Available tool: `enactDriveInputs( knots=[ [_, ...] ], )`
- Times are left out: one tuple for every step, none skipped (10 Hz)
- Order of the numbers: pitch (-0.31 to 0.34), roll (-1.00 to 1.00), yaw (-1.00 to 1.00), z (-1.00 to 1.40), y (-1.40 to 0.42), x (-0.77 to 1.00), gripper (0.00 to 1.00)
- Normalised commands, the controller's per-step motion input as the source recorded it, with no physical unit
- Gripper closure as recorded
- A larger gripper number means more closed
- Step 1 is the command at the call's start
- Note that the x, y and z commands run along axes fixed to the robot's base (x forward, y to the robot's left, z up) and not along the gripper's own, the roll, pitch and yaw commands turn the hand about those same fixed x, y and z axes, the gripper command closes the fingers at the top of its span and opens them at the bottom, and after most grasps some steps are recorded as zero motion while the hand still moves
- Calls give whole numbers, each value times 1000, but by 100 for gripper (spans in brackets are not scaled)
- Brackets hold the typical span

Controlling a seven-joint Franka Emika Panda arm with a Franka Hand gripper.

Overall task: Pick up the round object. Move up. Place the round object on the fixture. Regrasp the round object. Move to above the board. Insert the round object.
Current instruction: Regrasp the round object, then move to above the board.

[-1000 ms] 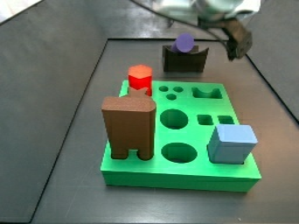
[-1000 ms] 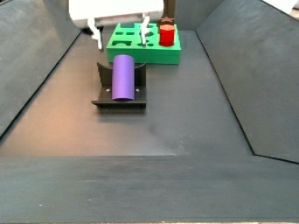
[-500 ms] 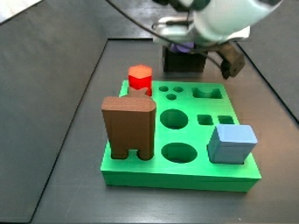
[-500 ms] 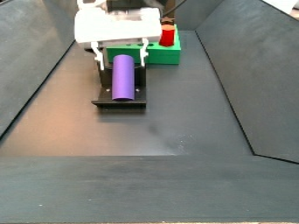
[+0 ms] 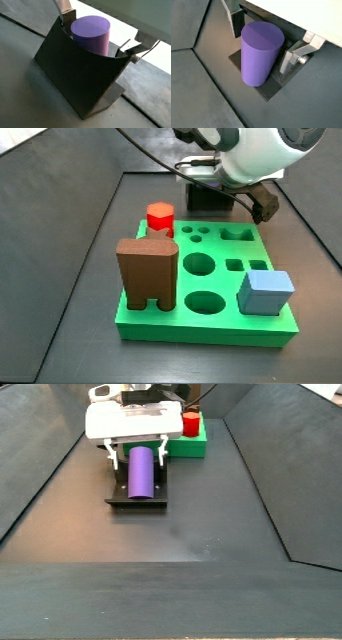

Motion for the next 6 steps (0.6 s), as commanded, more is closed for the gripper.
enactDriveInputs(
  knots=[
    [-5,45,-23,-171,-7,9,0],
    [-4,45,-20,-171,-8,9,0],
    [0,0,0,0,0,0,100],
    [232,-55,-42,1000,59,99,100],
    [230,-63,-36,1000,58,98,100],
    [236,-73,16,1000,55,92,100]
  ],
)
